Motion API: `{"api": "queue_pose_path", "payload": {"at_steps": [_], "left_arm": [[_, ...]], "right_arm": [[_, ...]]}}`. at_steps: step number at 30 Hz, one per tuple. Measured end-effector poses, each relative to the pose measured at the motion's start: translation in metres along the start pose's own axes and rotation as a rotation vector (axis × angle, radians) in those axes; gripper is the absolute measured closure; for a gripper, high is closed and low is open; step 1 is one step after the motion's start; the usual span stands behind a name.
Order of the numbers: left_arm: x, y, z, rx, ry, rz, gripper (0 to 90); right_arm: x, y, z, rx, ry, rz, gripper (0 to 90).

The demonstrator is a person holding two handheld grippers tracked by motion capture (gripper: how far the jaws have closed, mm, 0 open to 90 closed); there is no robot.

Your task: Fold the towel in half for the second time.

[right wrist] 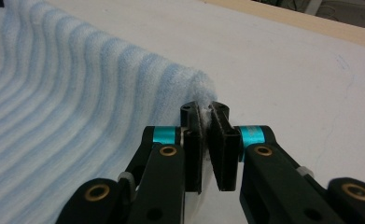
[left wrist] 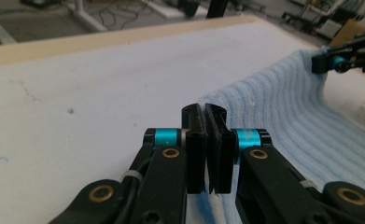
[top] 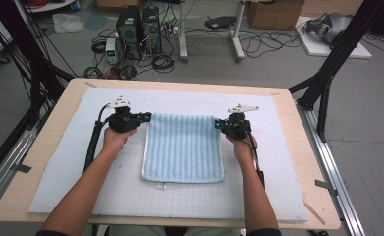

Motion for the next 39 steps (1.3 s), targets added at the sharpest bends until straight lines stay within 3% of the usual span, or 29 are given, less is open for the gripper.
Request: {"api": "queue_pose_path", "payload": {"at_steps": [9, 12, 15, 28, 39], "left_arm": [[-0.024, -0.022, -0.008, 0.033, -0.025, -0.048, 86.4], [-0.032, -0.031, -0.010, 0.040, -0.039, -0.057, 86.4], [-0.040, -0.039, -0.014, 0.050, -0.051, -0.068, 86.4], [-0.060, -0.070, -0.037, 0.080, -0.023, -0.122, 86.3], [-0.074, -0.090, -0.055, 0.096, 0.021, -0.179, 86.2]], "right_arm": [[-0.025, 0.016, -0.012, -0.007, -0.042, 0.080, 84.4], [-0.031, 0.020, -0.018, -0.013, -0.016, 0.101, 84.3], [-0.039, 0.026, -0.021, -0.037, -0.029, 0.116, 84.2], [-0.064, 0.043, -0.053, -0.086, -0.015, 0.186, 83.9], [-0.081, 0.052, -0.076, -0.130, 0.007, 0.182, 83.5]]}}
Point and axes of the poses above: each handheld gripper's, and its own axes: x roughly forward along the jaws, z roughly out of its top, y roughly to its left, the point moved 7 cm from there along x, roughly forward along the jaws, and after that the axes turned 10 degrees about x, right-handed, at the moved point
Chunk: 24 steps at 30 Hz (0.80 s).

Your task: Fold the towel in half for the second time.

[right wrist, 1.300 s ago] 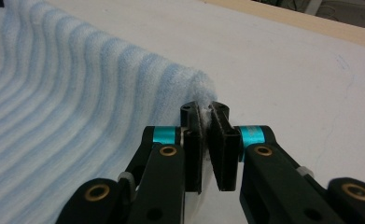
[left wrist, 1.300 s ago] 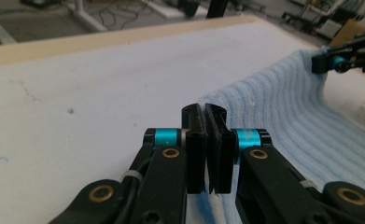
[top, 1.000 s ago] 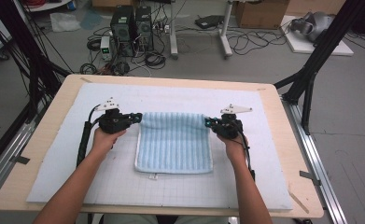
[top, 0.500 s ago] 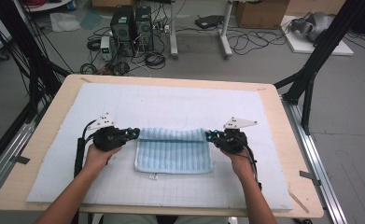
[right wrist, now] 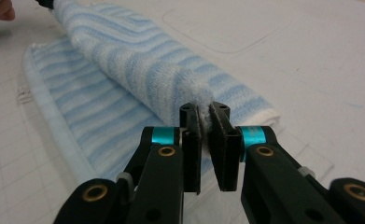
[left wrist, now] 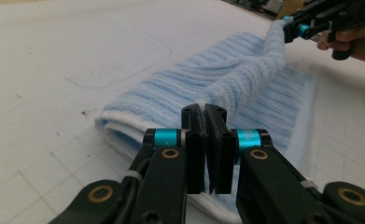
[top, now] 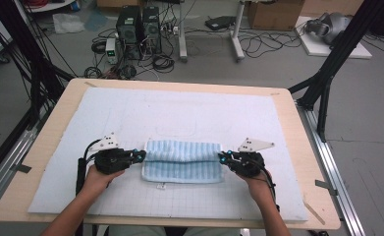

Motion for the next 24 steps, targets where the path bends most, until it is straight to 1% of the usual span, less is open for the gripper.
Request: {"api": "queue_pose_path", "payload": {"at_steps": [1, 2, 4, 5, 7, 8, 10, 12, 14, 15, 16, 17, 18, 20, 22, 24], "left_arm": [[-0.001, -0.001, -0.002, 0.005, 0.006, -0.002, 86.1], [-0.002, -0.002, -0.003, 0.006, 0.011, -0.008, 86.1], [-0.004, -0.005, -0.005, 0.005, 0.018, -0.015, 86.1], [-0.004, -0.006, -0.005, 0.006, 0.018, -0.020, 86.1], [-0.006, -0.010, -0.006, 0.012, 0.022, -0.032, 86.2], [-0.006, -0.012, -0.007, 0.017, 0.026, -0.033, 86.2], [-0.008, -0.014, -0.008, 0.023, 0.028, -0.037, 86.1], [-0.009, -0.016, -0.010, 0.019, 0.037, -0.041, 85.9], [-0.011, -0.016, -0.011, 0.002, 0.037, -0.041, 82.6], [-0.012, -0.015, -0.010, -0.008, 0.027, -0.035, 78.5], [-0.013, -0.013, -0.008, -0.025, 0.012, -0.019, 71.8], [-0.015, -0.010, -0.005, -0.042, -0.006, 0.002, 63.1], [-0.017, -0.007, -0.001, -0.053, -0.025, 0.018, 56.4], [-0.019, -0.002, 0.006, -0.062, -0.060, 0.041, 56.0], [-0.016, 0.004, 0.011, -0.066, -0.072, 0.056, 55.9], [-0.010, 0.008, 0.016, -0.071, -0.073, 0.059, 55.9]], "right_arm": [[-0.002, 0.002, -0.002, 0.001, 0.002, 0.004, 83.5], [-0.004, 0.003, -0.004, -0.010, 0.004, 0.000, 83.6], [-0.006, 0.004, -0.007, -0.013, 0.011, -0.003, 83.6], [-0.007, 0.006, -0.009, -0.015, 0.016, 0.003, 83.6], [-0.009, 0.007, -0.013, -0.027, 0.029, -0.002, 83.8], [-0.009, 0.009, -0.014, -0.026, 0.032, 0.000, 83.8], [-0.011, 0.011, -0.016, -0.040, 0.037, 0.000, 83.9], [-0.011, 0.013, -0.019, -0.049, 0.048, 0.004, 83.8], [-0.011, 0.015, -0.023, -0.054, 0.067, 0.001, 82.0], [-0.011, 0.015, -0.024, -0.064, 0.077, 0.003, 79.8], [-0.012, 0.016, -0.026, -0.066, 0.087, 0.002, 75.7], [-0.012, 0.014, -0.025, -0.065, 0.078, 0.001, 68.1], [-0.015, 0.013, -0.023, -0.039, 0.064, 0.001, 63.5], [-0.021, 0.009, -0.015, -0.012, 0.012, -0.004, 59.9], [-0.024, 0.006, -0.007, 0.016, -0.034, -0.007, 56.6], [-0.023, 0.006, 0.000, 0.031, -0.065, -0.004, 55.3]]}}
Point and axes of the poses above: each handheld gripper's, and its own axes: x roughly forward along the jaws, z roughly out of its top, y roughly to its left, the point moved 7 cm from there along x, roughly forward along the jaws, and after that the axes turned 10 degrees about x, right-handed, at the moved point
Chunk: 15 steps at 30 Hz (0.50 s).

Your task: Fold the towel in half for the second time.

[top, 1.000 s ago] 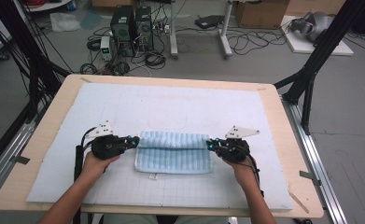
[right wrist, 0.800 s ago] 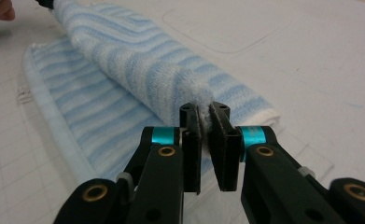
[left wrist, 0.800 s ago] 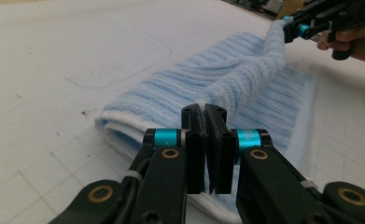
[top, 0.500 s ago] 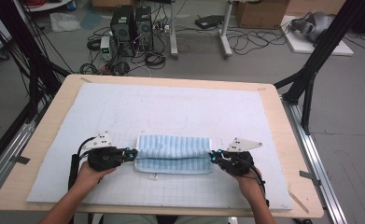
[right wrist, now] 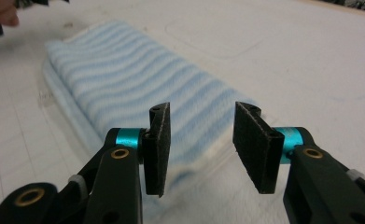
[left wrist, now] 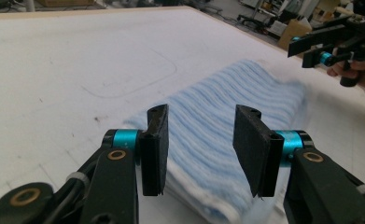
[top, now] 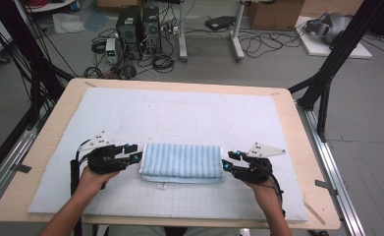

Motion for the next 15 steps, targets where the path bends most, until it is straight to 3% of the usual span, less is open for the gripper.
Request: {"api": "queue_pose_path", "payload": {"at_steps": [3, 6, 10, 15], "left_arm": [[0.014, 0.003, 0.002, 0.000, 0.017, 0.011, 56.8], [0.027, 0.005, -0.004, 0.008, 0.077, 0.022, 60.2], [0.035, -0.003, -0.017, 0.021, 0.166, -0.013, 65.9], [0.035, -0.012, -0.031, 0.024, 0.237, -0.045, 68.3]], "right_arm": [[0.011, 0.002, 0.006, 0.001, 0.007, -0.025, 54.9], [0.030, 0.004, 0.007, -0.031, 0.060, -0.069, 54.0], [0.050, 0.009, -0.001, -0.060, 0.145, -0.063, 54.8], [0.054, 0.015, -0.016, -0.087, 0.219, -0.040, 55.8]]}}
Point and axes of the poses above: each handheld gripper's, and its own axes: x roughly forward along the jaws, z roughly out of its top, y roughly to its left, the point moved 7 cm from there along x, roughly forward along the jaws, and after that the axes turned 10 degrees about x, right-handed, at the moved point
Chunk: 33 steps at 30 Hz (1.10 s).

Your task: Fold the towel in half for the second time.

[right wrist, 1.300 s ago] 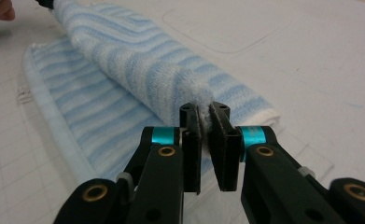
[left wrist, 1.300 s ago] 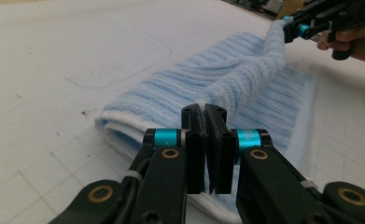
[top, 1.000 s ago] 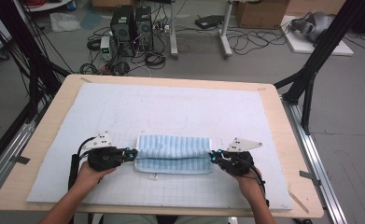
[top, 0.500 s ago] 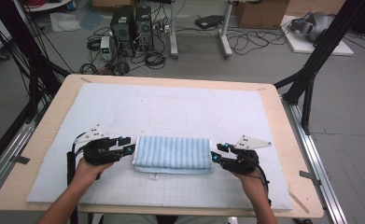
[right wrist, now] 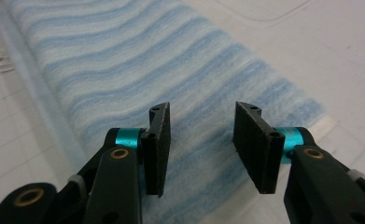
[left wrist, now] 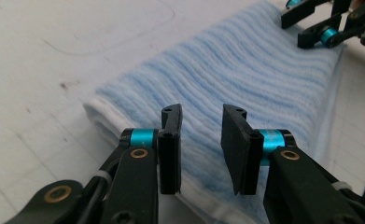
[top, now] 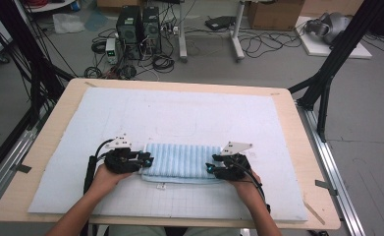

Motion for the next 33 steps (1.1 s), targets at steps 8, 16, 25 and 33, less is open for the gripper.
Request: {"api": "queue_pose_path", "payload": {"at_steps": [8, 16, 25, 33], "left_arm": [[-0.005, -0.016, -0.012, 0.042, 0.037, -0.026, 68.4], [-0.013, -0.007, 0.002, 0.040, -0.064, 0.010, 53.7], [-0.044, 0.040, 0.027, -0.031, -0.296, 0.221, 20.8], [-0.072, 0.061, 0.014, -0.006, -0.279, 0.306, 23.2]], "right_arm": [[-0.005, 0.005, -0.012, -0.072, 0.020, 0.013, 52.4], [-0.021, 0.002, -0.002, -0.014, -0.085, 0.024, 38.9], [-0.049, -0.035, 0.009, 0.096, -0.212, -0.172, 18.3], [-0.068, -0.058, -0.001, 0.158, -0.248, -0.254, 11.3]]}}
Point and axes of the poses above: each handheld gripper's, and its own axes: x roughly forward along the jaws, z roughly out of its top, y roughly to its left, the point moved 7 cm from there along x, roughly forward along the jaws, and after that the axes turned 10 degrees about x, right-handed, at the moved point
